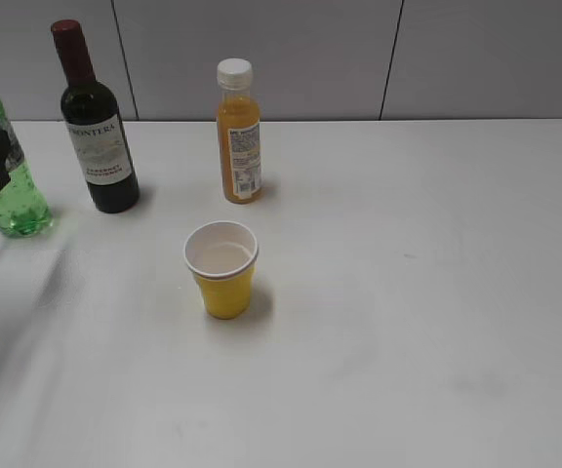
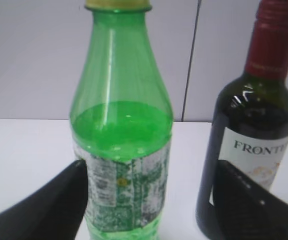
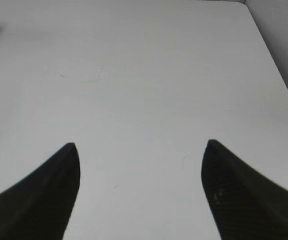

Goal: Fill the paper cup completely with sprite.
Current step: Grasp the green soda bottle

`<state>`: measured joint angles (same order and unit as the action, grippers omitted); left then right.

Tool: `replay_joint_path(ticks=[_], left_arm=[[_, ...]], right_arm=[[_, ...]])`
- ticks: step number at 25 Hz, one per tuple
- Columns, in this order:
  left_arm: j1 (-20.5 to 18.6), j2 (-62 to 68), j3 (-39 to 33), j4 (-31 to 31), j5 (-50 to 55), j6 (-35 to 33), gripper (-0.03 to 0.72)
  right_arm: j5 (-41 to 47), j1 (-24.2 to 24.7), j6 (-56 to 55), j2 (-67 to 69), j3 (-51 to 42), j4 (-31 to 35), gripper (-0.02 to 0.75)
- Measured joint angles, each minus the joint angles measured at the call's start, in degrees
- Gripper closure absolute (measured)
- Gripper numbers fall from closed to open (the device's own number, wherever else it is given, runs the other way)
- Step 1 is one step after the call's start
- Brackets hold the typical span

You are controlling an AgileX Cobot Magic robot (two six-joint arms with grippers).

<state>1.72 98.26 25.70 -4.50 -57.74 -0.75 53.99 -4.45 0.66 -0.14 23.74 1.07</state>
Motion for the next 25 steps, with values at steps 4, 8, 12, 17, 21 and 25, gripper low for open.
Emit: replay_joint_path(ticks=[4, 8, 12, 17, 21, 25], left_arm=[[-0.55, 3.46, 3.21, 0.14, 0.0, 1.27, 0.077], [-0.66, 6.3, 6.58, 0.78, -0.2, 1.72, 0.076], [-0.66, 9.08, 9.4, 0.78, -0.41, 2.34, 0.073], [-0.66, 11.83, 11.29, 0.83, -0.4, 2.47, 0.073], [-0.66, 13.77, 12.79, 0.83, -0.4, 2.65, 0.073], [-0.66, 15.82, 14.7, 0.83, -0.46, 3.09, 0.073]], right_arm=[[0.0, 0.0, 0.0, 0.0, 0.0, 0.0, 0.153], [0.0, 0.0, 0.0, 0.0, 0.0, 0.0, 0.153], [0.0, 0.0, 0.0, 0.0, 0.0, 0.0, 0.153], [0.0, 0.0, 0.0, 0.0, 0.0, 0.0, 0.153], [0.0, 0.0, 0.0, 0.0, 0.0, 0.0, 0.153], [0.0, 0.0, 0.0, 0.0, 0.0, 0.0, 0.153]])
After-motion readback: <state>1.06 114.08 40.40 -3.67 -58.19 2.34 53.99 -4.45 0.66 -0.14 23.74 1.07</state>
